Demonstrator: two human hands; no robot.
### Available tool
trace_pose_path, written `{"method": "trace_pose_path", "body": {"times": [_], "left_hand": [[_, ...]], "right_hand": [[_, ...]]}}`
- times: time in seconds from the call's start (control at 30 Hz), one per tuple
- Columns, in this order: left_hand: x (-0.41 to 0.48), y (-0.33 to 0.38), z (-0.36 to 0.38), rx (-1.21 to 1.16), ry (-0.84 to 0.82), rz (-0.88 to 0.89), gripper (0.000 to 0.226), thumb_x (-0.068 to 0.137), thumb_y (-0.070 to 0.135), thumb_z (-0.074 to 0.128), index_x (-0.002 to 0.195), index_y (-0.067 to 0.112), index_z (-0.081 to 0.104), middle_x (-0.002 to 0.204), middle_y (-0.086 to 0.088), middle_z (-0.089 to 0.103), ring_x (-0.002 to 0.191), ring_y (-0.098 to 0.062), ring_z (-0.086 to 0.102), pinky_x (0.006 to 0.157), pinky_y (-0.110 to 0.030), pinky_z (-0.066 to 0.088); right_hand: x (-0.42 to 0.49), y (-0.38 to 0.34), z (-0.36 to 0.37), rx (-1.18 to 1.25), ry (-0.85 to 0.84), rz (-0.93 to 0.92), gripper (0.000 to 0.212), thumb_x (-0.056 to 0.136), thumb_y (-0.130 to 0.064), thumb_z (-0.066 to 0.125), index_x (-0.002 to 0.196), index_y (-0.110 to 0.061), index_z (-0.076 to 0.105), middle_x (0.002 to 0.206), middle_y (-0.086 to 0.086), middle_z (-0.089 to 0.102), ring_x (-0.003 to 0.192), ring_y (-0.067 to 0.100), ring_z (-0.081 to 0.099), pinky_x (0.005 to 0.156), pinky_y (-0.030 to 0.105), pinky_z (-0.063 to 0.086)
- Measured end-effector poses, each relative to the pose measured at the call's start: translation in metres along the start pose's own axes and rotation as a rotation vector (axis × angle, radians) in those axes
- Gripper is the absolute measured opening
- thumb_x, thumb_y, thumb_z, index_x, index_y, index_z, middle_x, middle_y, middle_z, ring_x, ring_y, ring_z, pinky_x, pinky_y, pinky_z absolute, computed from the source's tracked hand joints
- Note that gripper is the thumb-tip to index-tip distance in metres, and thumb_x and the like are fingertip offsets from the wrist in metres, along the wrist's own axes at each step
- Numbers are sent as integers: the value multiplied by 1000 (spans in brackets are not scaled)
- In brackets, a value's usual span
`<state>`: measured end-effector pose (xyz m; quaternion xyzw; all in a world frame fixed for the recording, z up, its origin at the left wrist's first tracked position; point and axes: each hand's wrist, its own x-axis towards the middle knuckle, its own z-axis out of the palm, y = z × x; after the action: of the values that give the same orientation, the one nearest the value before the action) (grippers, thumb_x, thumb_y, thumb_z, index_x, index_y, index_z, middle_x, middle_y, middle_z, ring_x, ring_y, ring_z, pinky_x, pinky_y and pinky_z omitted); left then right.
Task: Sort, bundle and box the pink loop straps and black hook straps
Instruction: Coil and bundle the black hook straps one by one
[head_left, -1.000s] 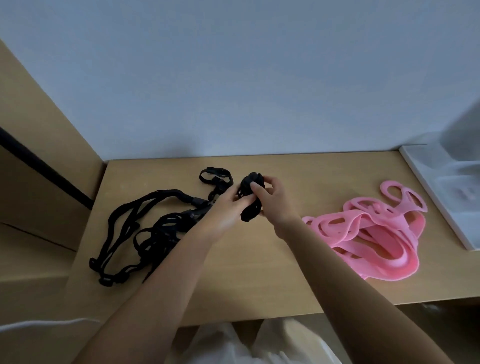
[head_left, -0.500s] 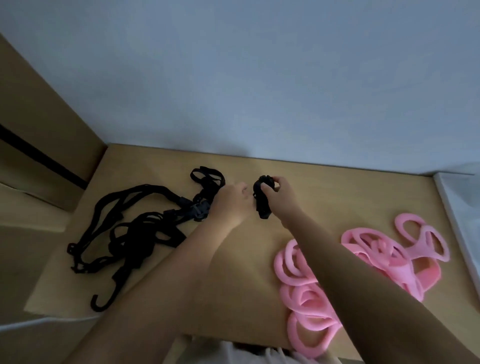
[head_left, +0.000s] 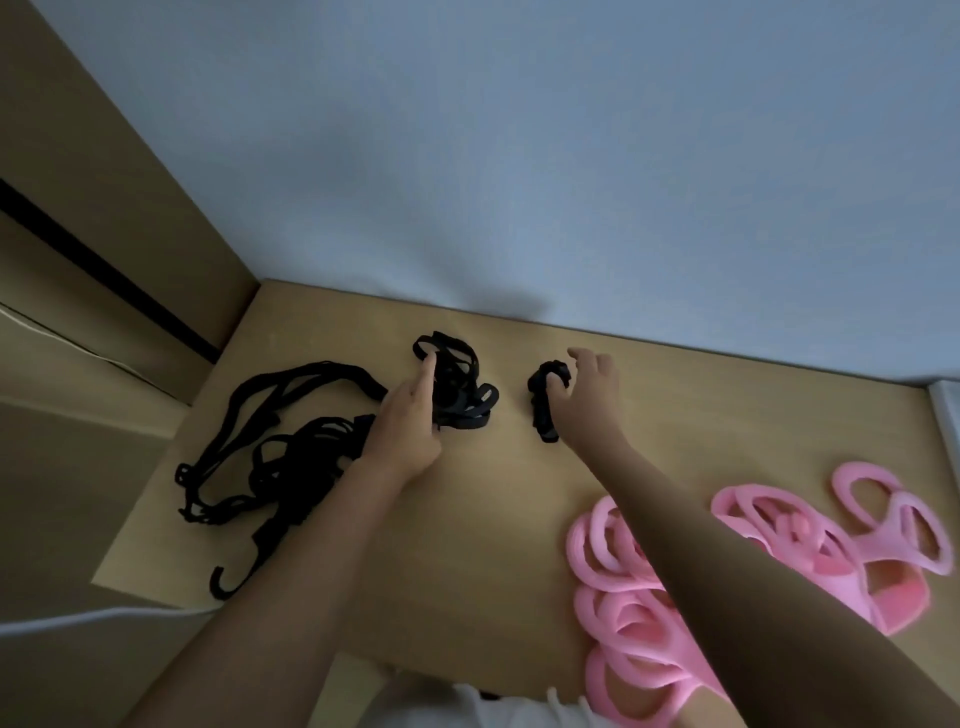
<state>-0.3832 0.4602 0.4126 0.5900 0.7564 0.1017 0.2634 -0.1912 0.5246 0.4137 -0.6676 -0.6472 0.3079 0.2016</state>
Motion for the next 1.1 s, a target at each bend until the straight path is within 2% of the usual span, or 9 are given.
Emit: {"method": "trace_pose_path", "body": {"times": [0.1, 0.2, 0.37, 0.5, 0.6, 0.73, 0.87, 0.97, 1.1], "left_hand": [[-2, 0, -9, -64, 100, 44, 51, 94, 4, 47, 143, 8, 33, 135, -11, 50, 125, -25, 47, 101, -34, 40], [-1, 4, -24, -127, 156, 105, 37, 95, 7, 48, 133, 9, 49, 123, -10, 61, 113, -26, 56, 93, -33, 46], [-7, 21, -66, -233, 114, 228, 39, 92, 8, 53, 130, 18, 54, 118, -2, 64, 109, -20, 59, 91, -27, 45], [-12, 32, -108, -457, 82, 261, 30, 86, 2, 54, 106, 23, 62, 95, 8, 66, 97, -15, 63, 85, -23, 47], [-15, 40, -140, -560, 68, 263, 32, 81, -1, 49, 93, 25, 63, 87, 6, 66, 88, -14, 62, 82, -26, 49], [-19, 50, -178, -635, 16, 297, 23, 72, 1, 46, 82, 10, 65, 75, -6, 57, 71, -17, 53, 68, -26, 44], [-20, 59, -200, -711, 33, 321, 22, 60, 10, 48, 78, 3, 59, 71, -7, 52, 68, -18, 48, 65, -26, 40], [-24, 64, -203, -767, 2, 368, 9, 66, 8, 56, 74, 13, 56, 63, 4, 54, 61, -10, 51, 59, -17, 42], [-17, 53, -180, -495, -126, 320, 18, 78, 11, 69, 93, 15, 61, 83, 0, 64, 79, -13, 59, 81, -26, 45]], "right_hand": [[-16, -12, 5, -88, -22, -231, 43, 89, -12, 51, 131, -6, 48, 126, 12, 46, 118, 28, 39, 100, 33, 35], [-30, -30, 12, -102, -177, -382, 53, 85, -12, 57, 136, -12, 44, 132, 7, 43, 122, 23, 37, 103, 28, 31], [-36, -71, 19, 2, -235, -434, 74, 76, -17, 64, 143, -20, 33, 141, 1, 40, 130, 21, 34, 109, 37, 30], [-29, -100, 13, 20, -92, -418, 63, 74, -30, 68, 132, -21, 45, 135, 1, 47, 126, 22, 37, 105, 46, 33], [-27, -123, -4, 61, -184, -463, 63, 62, -45, 71, 119, -24, 51, 121, -2, 55, 113, 21, 50, 95, 46, 44], [-27, -151, -34, 146, -277, -470, 52, 68, -25, 80, 107, -19, 46, 101, 1, 60, 92, 21, 59, 84, 41, 50], [-30, -177, -59, 233, -155, -475, 21, 77, -11, 71, 83, -11, 51, 75, 7, 55, 70, 24, 54, 66, 37, 47], [-33, -192, -73, 457, 24, -412, 29, 76, -6, 69, 66, -14, 42, 60, 0, 42, 54, 15, 37, 50, 23, 32], [-40, -213, -89, 787, 119, -355, 28, 74, 3, 60, 67, -15, 40, 64, 6, 44, 64, 21, 45, 56, 37, 46]]}}
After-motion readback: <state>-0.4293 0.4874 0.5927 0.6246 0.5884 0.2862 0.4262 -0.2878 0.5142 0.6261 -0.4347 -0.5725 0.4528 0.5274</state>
